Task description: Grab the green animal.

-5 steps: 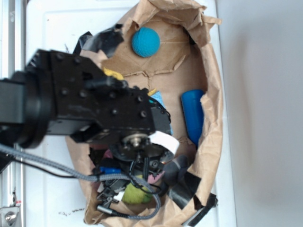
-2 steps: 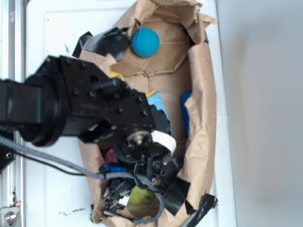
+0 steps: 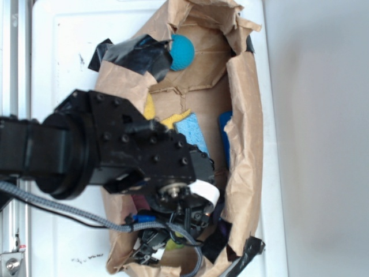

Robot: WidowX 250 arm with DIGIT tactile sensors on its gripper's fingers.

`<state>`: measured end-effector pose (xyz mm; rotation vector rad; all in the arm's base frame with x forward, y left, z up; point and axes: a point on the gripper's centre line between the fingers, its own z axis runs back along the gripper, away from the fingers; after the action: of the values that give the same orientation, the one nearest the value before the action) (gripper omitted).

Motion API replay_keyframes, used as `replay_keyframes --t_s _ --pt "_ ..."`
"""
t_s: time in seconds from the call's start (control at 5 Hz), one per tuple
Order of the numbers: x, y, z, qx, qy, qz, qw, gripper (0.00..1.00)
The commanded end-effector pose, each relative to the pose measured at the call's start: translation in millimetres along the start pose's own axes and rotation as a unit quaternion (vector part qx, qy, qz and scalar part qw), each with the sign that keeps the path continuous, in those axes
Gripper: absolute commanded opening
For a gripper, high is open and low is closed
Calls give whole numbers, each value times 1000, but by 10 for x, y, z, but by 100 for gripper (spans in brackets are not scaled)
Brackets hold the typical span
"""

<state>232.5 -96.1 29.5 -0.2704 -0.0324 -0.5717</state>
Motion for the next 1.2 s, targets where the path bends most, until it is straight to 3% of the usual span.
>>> replay_keyframes --t_s 0.0,0.2,0.4,0.8,1.0 --pt "-105 -235 -177 4 46 -44 998 100" --pt "-127 -219 -200 -8 63 -43 997 100" --pt "-166 -195 -55 -39 65 -47 996 100" --pt "-135 30 441 -55 9 -18 998 100" --pt "-175 187 513 -38 -4 2 999 100"
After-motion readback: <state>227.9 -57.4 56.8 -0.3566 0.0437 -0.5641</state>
